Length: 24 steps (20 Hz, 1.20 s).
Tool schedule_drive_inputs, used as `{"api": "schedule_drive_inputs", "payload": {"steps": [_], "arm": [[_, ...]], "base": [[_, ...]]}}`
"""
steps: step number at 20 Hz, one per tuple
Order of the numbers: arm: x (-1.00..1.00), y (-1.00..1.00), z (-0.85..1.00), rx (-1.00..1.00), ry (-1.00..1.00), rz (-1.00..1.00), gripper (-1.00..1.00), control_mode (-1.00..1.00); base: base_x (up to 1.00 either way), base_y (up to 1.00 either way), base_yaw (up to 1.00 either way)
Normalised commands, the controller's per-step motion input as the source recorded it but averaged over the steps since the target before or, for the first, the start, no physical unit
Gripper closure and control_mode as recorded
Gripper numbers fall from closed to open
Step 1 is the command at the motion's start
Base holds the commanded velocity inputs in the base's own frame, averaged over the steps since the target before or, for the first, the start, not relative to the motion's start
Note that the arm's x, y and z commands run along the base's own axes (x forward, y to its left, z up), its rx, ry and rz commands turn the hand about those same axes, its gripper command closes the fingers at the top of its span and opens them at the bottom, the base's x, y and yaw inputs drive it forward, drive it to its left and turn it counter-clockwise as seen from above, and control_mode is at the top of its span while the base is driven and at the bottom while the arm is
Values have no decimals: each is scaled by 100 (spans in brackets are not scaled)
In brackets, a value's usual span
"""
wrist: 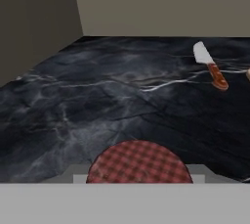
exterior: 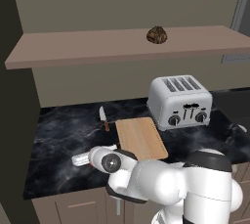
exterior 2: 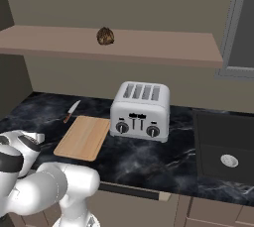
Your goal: Pick the bread, place it on the cutting board, pick the jam, place it on the counter, and close the cabinet.
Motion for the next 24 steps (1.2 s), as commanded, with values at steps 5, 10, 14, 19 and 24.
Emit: {"api": "schedule_drive_inputs", "payload": {"steps": [5, 10, 14, 19, 24], "arm": [[0, 0, 0, 0, 0, 0, -100, -100], [0, 0, 0, 0, 0, 0, -100, -100], [0, 0, 0, 0, 0, 0, -100, -100], [0, 0, 0, 0, 0, 0, -100, -100], [0, 0, 0, 0, 0, 0, -100, -100]], "base": [[0, 0, 0], [0, 0, 0], [0, 0, 0], [0, 0, 0], [0, 0, 0]]}}
